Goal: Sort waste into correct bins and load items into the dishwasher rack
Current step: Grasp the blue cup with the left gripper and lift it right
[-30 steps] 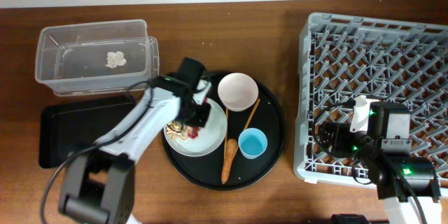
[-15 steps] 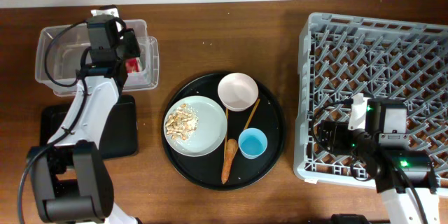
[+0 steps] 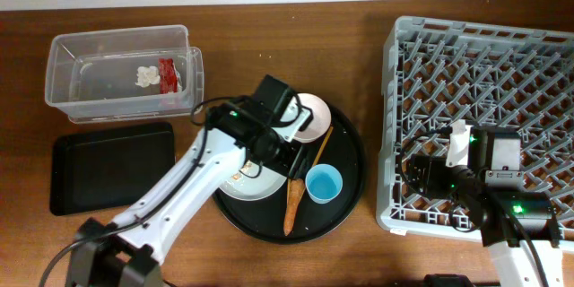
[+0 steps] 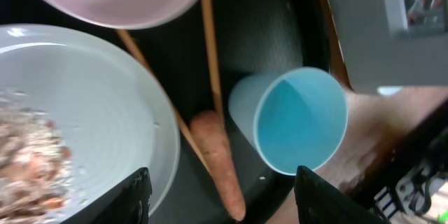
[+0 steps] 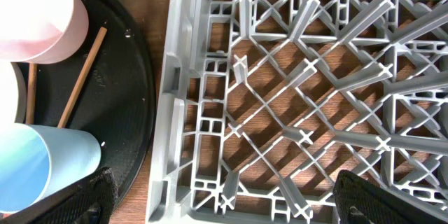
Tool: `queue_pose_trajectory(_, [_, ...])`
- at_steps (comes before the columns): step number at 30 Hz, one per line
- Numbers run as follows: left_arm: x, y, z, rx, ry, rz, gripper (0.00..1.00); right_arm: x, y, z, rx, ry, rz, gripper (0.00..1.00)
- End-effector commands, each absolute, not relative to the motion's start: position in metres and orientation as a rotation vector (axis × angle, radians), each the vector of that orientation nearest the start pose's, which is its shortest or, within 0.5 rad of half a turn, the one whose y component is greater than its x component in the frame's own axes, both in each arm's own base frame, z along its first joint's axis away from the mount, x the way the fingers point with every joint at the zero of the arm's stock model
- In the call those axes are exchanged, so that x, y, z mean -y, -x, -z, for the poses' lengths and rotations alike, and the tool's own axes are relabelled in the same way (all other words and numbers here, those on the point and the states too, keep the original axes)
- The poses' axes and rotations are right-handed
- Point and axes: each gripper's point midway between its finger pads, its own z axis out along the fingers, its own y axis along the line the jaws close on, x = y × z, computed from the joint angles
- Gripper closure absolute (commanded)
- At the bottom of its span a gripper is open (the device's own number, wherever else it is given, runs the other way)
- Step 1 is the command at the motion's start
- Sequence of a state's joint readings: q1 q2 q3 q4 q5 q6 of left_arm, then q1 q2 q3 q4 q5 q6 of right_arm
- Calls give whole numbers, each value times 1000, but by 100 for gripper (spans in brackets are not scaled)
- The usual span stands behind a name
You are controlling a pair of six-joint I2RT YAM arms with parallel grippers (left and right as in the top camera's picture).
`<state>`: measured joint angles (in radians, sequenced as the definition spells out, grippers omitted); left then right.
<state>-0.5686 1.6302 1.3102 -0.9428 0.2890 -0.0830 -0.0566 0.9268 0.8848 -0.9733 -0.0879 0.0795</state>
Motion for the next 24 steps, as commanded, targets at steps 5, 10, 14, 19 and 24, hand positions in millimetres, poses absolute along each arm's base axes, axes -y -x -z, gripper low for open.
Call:
queue_pose_trajectory(5, [276,-249,-57,-2919,-977,516,44,-2,-238,-171,-2575,-155,-131,2])
queue_pose_trajectory(10, [281,-258,-62,-2895,-965,532,100,-2,-239,-171,-2574,-155,-129,2])
queue_pose_trajectory(14, [276,-310,-141,-2727,-764,829,100,32,-239,-172,-2539,-353,85,1])
queue_pose_trajectory(19, [236,-350,-220,-2408,-521,1557,100,-48,-271,-183,-2472,-41,-495,2])
queue_pose_trajectory(24, [234,-340,-253,-2251,-538,1822,100,-133,-268,-243,-2081,503,-1130,2])
